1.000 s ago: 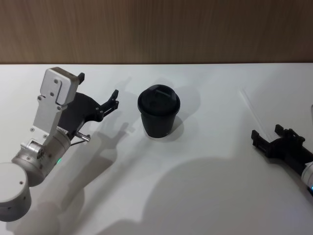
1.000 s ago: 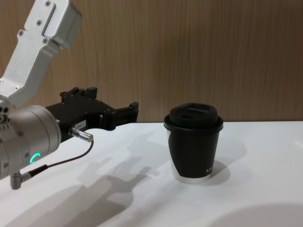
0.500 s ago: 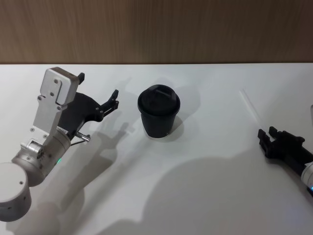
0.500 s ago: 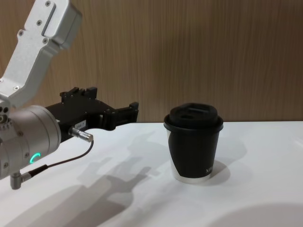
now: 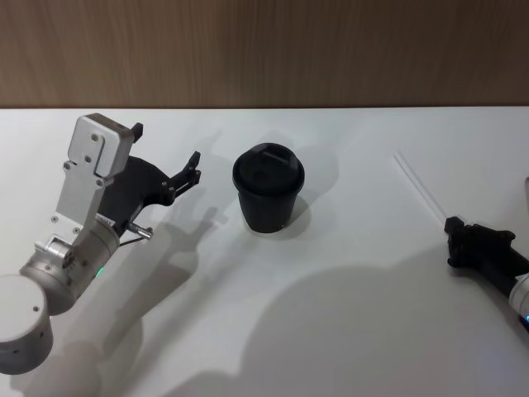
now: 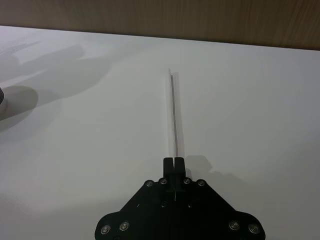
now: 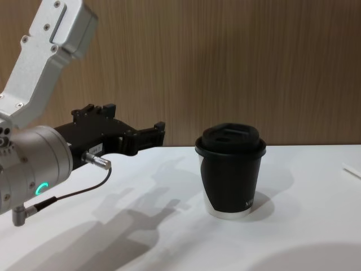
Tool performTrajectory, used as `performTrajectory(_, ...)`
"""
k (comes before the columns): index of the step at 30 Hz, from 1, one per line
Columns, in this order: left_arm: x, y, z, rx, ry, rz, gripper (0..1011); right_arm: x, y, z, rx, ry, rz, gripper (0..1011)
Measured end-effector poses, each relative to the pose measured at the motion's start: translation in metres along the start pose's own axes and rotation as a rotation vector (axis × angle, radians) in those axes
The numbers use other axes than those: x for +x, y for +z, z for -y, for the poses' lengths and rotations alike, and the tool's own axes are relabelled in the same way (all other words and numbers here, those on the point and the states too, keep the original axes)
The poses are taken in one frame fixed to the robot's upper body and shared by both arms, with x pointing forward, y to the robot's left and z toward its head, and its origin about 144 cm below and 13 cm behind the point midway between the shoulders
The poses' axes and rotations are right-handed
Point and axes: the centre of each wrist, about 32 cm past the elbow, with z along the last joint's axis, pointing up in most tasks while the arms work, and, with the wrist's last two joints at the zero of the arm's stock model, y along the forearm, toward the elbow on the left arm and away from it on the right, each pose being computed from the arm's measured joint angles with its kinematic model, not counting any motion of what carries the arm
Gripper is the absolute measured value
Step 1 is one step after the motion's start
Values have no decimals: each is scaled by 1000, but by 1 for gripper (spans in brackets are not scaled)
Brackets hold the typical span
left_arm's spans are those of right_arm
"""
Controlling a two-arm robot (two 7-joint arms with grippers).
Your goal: Pick up the straw with one hand, pass it to the other hand, and insert it into the cup.
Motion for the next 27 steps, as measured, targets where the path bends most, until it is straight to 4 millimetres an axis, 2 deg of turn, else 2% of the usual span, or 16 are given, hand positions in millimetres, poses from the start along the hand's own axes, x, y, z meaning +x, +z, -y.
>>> performTrajectory(15, 0, 0, 0, 0, 0, 0, 1003, 2, 5, -3, 77, -15, 24, 2)
performTrajectory(27, 0, 0, 0, 0, 0, 0, 1003, 10, 19, -5, 224, -9, 82, 2)
